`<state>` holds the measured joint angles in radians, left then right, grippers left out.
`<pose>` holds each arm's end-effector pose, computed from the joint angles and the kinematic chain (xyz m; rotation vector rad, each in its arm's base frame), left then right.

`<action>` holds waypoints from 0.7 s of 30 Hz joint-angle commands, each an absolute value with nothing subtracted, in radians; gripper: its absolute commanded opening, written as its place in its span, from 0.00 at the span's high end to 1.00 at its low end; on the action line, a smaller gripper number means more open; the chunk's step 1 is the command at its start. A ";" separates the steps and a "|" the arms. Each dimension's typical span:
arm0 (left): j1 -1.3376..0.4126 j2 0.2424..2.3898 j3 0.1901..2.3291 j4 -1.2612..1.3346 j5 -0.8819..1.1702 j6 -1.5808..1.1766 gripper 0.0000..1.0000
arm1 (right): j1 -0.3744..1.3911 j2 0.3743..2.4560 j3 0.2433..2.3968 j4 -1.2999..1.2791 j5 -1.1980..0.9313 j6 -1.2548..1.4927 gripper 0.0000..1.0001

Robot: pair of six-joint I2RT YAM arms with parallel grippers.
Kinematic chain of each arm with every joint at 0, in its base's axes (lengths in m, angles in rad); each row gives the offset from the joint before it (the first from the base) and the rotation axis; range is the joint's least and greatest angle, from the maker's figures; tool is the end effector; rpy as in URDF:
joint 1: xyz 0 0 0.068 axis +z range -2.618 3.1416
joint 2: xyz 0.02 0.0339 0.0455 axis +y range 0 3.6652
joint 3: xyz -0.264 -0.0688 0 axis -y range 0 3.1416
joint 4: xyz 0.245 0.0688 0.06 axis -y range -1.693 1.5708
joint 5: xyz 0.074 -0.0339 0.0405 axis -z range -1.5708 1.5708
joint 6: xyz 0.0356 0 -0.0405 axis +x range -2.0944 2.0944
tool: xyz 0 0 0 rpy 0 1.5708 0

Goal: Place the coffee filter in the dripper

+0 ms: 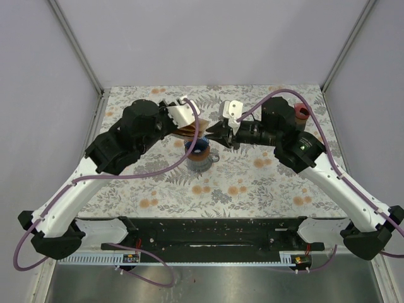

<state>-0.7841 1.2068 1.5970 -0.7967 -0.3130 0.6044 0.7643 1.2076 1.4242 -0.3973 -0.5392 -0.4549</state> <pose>0.1698 -0.1539 0.4662 1.0924 1.6289 0.1914 0.1717 0.1900 0.4527 -1.3185 1.1912 0.6952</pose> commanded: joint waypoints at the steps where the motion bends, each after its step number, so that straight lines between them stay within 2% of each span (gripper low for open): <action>1: -0.848 1.114 1.482 -0.523 -0.402 0.733 1.00 | 0.776 1.221 1.431 -0.295 -0.569 -0.400 0.72; 10: -0.888 1.106 1.463 -0.499 -0.433 0.744 1.00 | 0.816 1.249 1.424 -0.273 -0.491 -0.408 0.71; 21: -0.897 1.094 1.457 -0.500 -0.431 0.747 1.00 | 0.827 1.302 1.473 -0.259 -0.374 -0.359 0.64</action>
